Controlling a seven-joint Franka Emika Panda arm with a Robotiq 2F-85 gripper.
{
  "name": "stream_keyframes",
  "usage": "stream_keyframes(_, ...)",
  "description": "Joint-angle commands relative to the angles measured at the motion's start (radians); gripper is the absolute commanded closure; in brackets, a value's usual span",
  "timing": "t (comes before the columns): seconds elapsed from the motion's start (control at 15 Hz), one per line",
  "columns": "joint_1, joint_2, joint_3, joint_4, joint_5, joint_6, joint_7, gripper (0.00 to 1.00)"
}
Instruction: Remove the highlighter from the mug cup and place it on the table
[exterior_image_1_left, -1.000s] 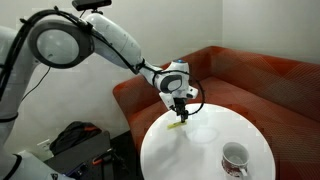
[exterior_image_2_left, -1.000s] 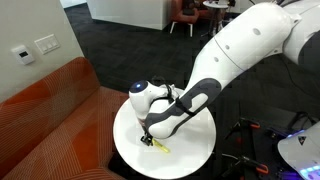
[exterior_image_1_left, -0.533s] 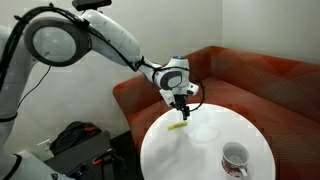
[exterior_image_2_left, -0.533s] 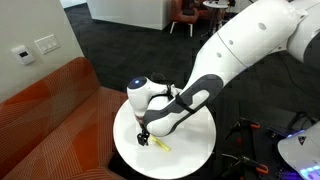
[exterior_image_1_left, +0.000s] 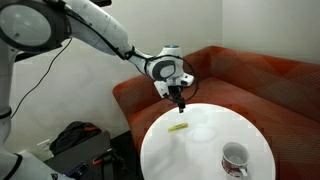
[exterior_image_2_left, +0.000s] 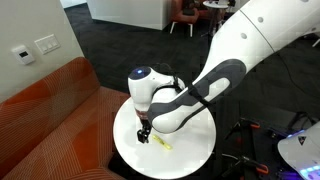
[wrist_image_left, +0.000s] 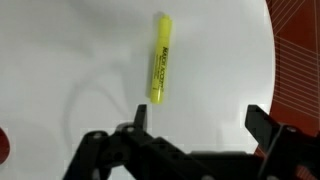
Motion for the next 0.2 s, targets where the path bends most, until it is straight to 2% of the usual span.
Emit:
stream_keyframes(0.0,0.006,-0.005,-0.005,-0.005,0.005,-0.003,-0.003,0.00)
stream_keyframes(0.13,0.005,-0.007,-0.006,-0.010,0.005,-0.003,-0.003,0.00)
